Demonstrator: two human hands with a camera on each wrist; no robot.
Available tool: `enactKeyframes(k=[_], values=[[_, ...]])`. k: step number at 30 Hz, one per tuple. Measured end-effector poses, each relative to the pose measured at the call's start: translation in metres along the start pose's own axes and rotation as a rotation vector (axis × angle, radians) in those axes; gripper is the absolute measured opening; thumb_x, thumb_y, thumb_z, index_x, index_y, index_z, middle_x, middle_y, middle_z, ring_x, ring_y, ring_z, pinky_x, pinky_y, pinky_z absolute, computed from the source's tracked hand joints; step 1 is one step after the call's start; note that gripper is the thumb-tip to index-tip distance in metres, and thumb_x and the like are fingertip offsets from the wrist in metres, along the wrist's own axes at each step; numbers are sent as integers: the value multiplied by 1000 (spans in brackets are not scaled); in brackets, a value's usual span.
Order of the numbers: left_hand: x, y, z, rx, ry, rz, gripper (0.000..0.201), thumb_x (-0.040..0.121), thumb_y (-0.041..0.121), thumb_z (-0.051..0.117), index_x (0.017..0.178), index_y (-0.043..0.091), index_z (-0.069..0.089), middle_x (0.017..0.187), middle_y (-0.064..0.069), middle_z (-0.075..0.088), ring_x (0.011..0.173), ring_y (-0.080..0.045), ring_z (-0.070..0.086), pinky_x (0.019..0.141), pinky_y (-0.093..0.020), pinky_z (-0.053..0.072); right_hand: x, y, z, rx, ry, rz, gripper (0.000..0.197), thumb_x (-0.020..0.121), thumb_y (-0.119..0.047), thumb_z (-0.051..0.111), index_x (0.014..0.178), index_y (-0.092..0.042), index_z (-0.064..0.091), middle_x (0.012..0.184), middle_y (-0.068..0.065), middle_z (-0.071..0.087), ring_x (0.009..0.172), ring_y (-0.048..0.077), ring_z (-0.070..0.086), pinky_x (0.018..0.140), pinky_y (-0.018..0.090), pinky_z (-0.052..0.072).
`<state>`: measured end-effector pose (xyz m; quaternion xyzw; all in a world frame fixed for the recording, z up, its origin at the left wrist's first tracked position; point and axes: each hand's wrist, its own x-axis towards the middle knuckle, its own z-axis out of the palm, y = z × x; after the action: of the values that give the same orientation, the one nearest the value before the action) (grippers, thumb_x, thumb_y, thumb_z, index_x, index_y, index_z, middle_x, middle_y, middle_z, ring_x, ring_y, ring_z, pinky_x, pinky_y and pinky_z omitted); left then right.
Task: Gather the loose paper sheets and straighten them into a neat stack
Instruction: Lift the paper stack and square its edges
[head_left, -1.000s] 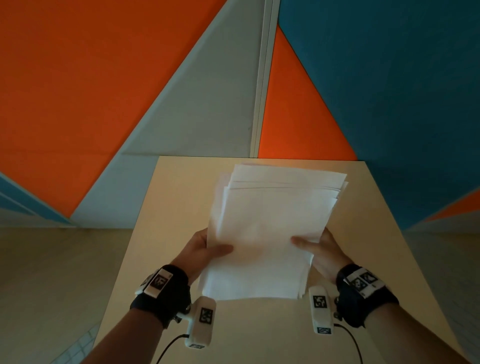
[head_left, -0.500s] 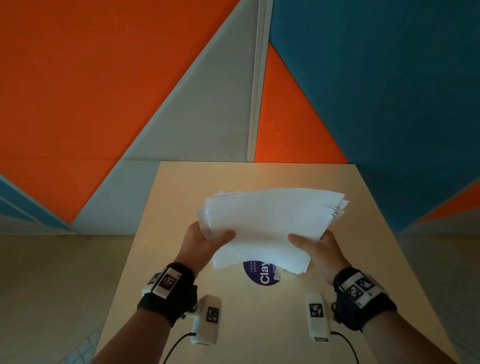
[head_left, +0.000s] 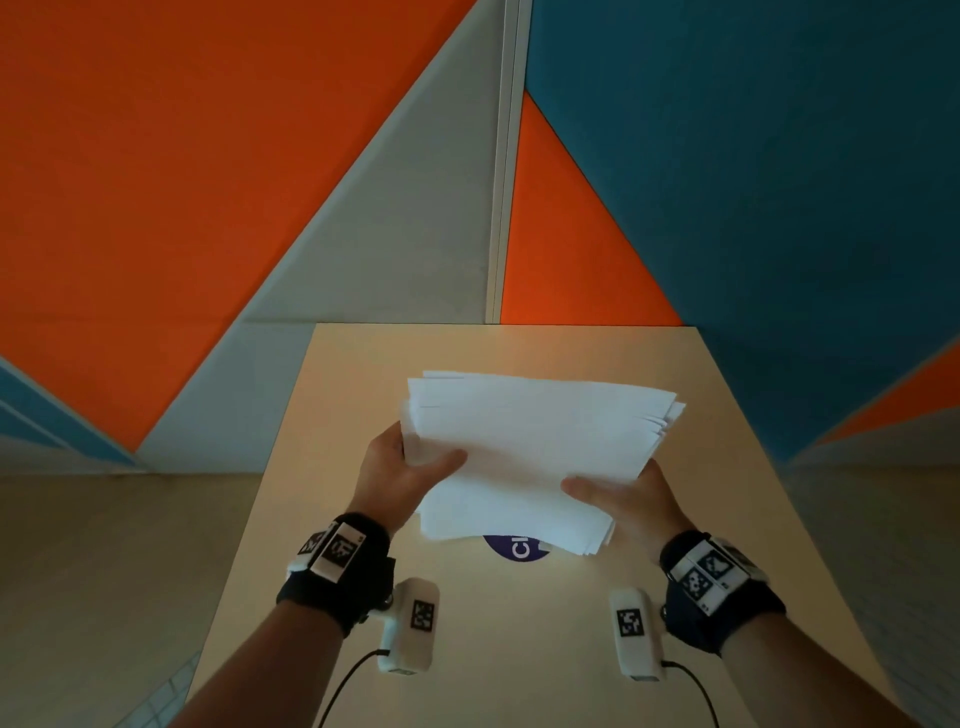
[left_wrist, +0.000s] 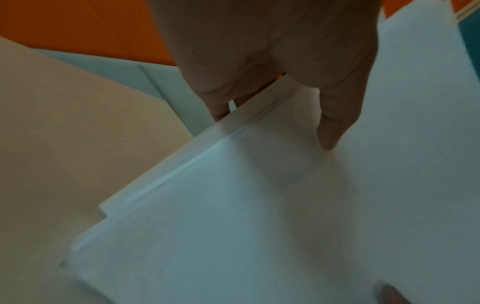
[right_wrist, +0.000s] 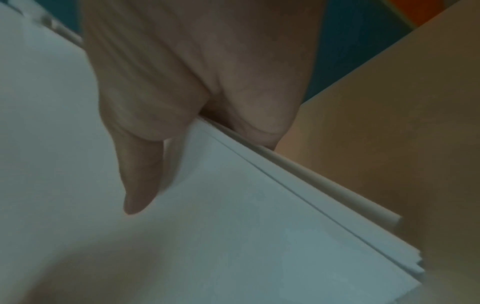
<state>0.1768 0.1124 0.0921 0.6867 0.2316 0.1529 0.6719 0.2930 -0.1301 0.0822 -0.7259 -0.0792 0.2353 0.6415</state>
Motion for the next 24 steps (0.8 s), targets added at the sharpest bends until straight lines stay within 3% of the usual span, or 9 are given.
enactKeyframes(k=[6,12,18,21,24], values=[[-3,-4,11,-68,22,-40,35,69,11,80,99,23,67,92,5,78,84,-12,74,71,-31,57,-1,6,7,-12,27,37,27,70,-1,83,87,-18,71,91,1,77,83,16,73,66,27,56],[-4,3,14,-90,9,-11,37,70,14,78,105,17,69,99,2,78,92,-17,74,76,-31,57,-3,3,-1,15,53,13,28,70,0,83,88,-19,72,86,-1,78,80,13,74,70,29,57],[-5,11,20,-88,39,60,37,77,10,76,112,13,64,106,-3,75,98,-18,72,84,-37,56,-4,7,-1,17,32,-13,38,68,1,84,98,-19,70,97,2,78,89,15,75,73,29,58],[-7,26,27,-164,61,143,41,79,24,73,115,8,60,109,-9,73,101,-23,70,85,-37,55,-2,7,3,33,44,-21,36,71,3,82,95,-22,71,97,2,78,89,15,74,78,32,57],[-7,44,30,-263,131,196,48,76,45,63,108,10,56,102,-7,67,96,-24,64,85,-37,51,-2,6,5,40,40,-29,36,71,5,81,92,-22,70,91,-2,78,85,11,74,73,26,57]])
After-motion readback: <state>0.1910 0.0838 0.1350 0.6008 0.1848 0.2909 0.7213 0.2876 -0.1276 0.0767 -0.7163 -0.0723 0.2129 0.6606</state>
